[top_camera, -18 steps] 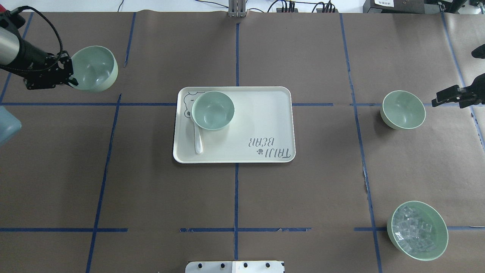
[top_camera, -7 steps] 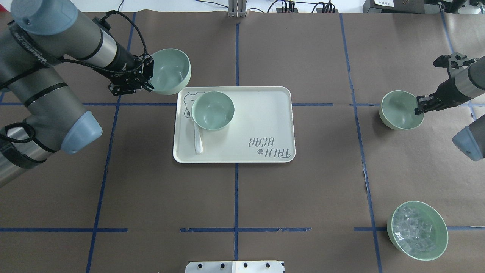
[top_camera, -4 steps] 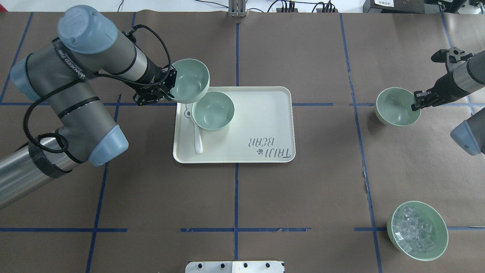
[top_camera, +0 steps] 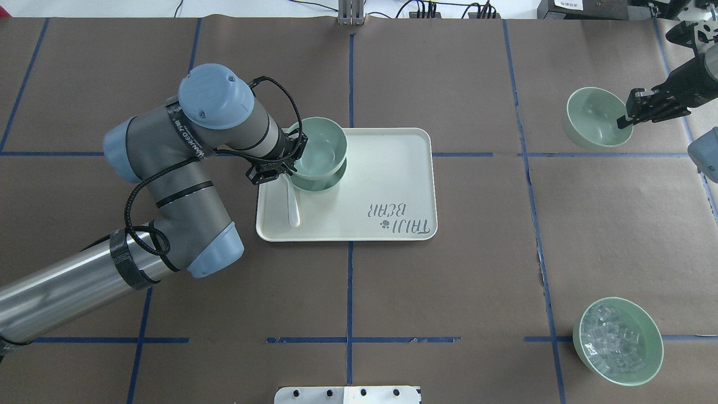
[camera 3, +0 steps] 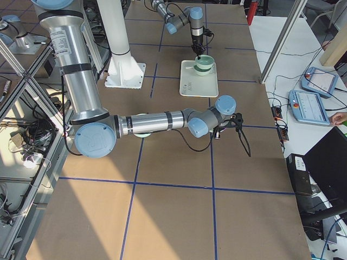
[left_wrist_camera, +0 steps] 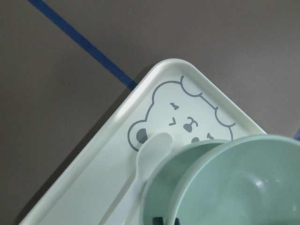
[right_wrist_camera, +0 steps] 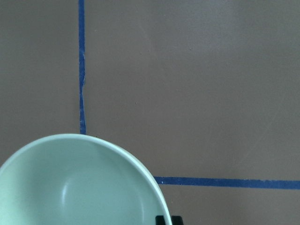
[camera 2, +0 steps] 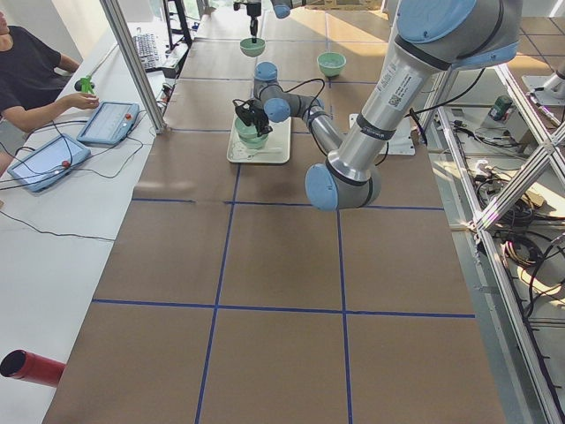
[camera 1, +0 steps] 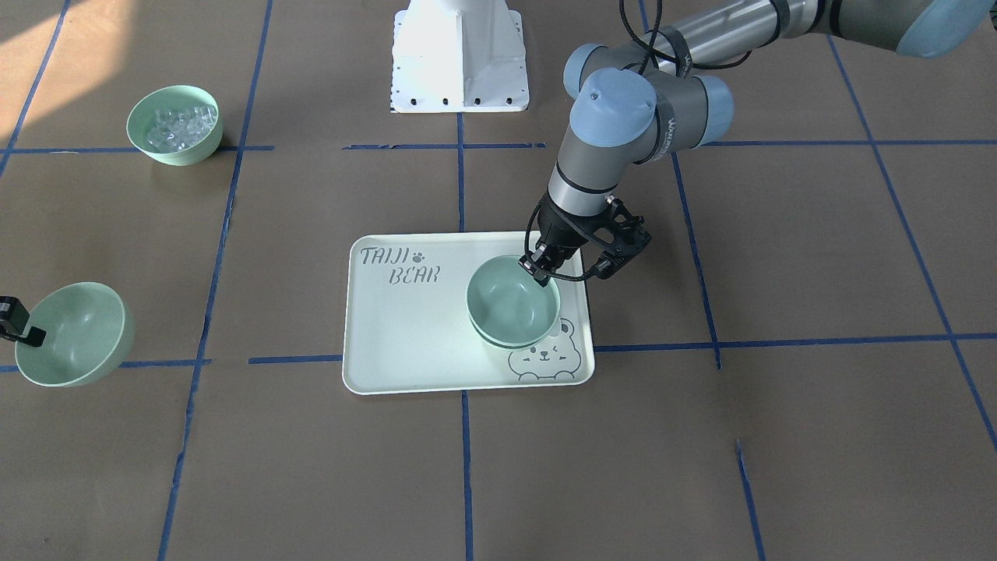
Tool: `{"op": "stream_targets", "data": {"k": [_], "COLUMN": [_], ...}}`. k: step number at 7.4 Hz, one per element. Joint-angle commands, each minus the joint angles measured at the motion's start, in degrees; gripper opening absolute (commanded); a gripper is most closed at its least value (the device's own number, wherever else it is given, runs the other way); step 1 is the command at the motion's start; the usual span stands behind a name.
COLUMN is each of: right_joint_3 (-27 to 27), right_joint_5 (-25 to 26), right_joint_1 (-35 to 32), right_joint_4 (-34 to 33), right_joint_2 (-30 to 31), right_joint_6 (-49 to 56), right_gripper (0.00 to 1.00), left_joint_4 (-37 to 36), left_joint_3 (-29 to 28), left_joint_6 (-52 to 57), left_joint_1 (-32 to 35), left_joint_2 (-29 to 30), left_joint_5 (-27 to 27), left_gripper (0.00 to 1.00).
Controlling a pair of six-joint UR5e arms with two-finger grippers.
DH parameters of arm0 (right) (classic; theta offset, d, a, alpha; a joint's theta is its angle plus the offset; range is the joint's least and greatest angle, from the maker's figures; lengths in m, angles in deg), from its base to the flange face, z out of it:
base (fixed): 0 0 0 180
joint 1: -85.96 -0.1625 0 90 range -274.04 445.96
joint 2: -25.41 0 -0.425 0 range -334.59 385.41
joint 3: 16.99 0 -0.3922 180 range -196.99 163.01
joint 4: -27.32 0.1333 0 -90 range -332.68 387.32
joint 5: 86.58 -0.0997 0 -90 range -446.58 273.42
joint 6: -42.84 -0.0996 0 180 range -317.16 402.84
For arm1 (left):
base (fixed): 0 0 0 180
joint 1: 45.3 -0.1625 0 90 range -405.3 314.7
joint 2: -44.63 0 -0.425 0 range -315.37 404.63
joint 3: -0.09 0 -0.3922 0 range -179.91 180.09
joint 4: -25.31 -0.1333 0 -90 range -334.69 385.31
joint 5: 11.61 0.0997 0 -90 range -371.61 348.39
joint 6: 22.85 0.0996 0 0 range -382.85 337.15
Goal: Stack green bowls together
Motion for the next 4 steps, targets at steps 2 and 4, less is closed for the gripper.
{"op": "stream_targets", "data": {"k": [2, 4], "right_joint_3": [-1.11, -4.70], "right_joint_5": [-0.20, -0.89], "right_joint_1": [-0.19, 0.68], "right_joint_4": [-0.78, -7.68], "right_joint_2": [-1.09, -6.43], "right_joint_6": [-0.09, -1.22], "right_gripper": [0.00, 0.00], "left_joint_4": [-0.39, -3.79], "left_joint_3": [3.13, 7.95], "left_joint_6": [0.74, 8.42], "left_joint_1": [0.49, 4.34], "left_joint_2": [-1.61, -4.43], "left_joint_5": [0.08, -0.44], "left_gripper": [1.00, 1.00]}}
